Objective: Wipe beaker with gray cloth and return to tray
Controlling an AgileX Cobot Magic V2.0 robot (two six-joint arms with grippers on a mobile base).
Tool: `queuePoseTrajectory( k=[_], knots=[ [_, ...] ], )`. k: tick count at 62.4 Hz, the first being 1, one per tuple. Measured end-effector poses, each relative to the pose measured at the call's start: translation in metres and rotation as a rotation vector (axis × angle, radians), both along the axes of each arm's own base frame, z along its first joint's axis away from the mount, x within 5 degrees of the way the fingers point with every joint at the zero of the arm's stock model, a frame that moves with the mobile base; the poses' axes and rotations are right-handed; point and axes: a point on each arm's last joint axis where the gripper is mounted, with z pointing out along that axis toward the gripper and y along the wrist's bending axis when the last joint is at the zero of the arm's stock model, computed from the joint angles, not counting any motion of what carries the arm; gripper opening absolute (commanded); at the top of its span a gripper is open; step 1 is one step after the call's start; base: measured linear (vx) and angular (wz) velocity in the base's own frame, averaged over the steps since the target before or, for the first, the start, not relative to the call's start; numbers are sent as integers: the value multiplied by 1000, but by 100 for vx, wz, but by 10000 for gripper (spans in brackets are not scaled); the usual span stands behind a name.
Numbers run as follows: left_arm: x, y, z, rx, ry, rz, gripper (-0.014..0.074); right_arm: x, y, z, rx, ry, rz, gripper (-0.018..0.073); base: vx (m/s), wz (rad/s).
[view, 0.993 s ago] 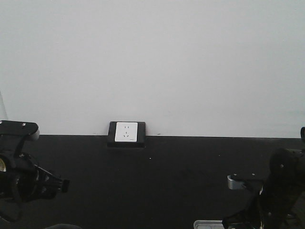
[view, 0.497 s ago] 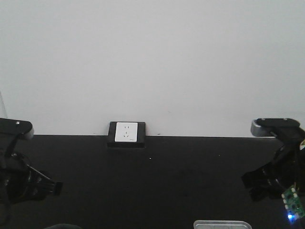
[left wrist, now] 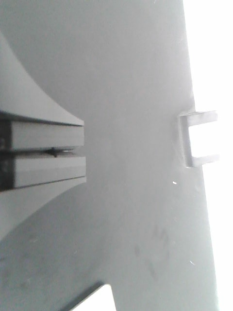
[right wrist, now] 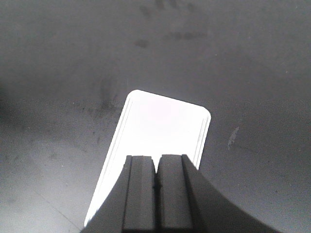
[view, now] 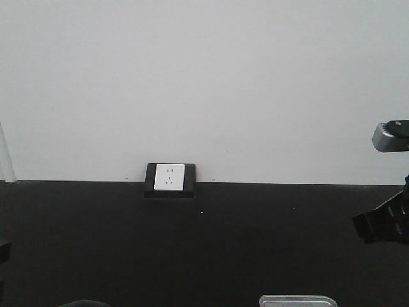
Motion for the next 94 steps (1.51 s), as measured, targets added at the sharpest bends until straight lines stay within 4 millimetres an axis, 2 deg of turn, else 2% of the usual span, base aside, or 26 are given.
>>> queuePoseTrajectory(
  k=[7, 14, 34, 40, 47, 54, 60, 69, 79, 94],
  knots=[
    [-17, 4, 0, -1, -4, -1, -8, 0, 0, 0, -1, 1, 1, -12, 0, 0],
    [-26, 6, 1, 1, 3, -3, -8, 0, 0, 0, -1, 1, 1, -12, 0, 0],
    [-30, 8, -2, 13, 17, -2, -6, 0, 0, 0, -1, 1, 1, -12, 0, 0],
    [-36, 11, -9, 18, -68, 4, -6, 0, 0, 0, -1, 2, 1, -12, 0, 0],
    [-46, 15, -28, 8, -251, 8, -6, 0, 0, 0, 0, 4, 2, -12, 0, 0],
    [-66, 23, -51, -23, -448, 43, -6, 0, 0, 0, 0, 4, 2, -12, 0, 0],
    [-79, 30, -73, -32, -529, 102, -6, 0, 0, 0, 0, 4, 2, -12, 0, 0],
    [-93, 38, -105, -19, -575, 193, -6, 0, 0, 0, 0, 5, 2, -12, 0, 0],
    [-100, 39, -142, -37, -563, 222, -6, 0, 0, 0, 1, 5, 2, -12, 0, 0],
    [-100, 40, -160, -76, -431, 242, -6, -1, 0, 0, 1, 7, 2, -12, 0, 0]
  ],
)
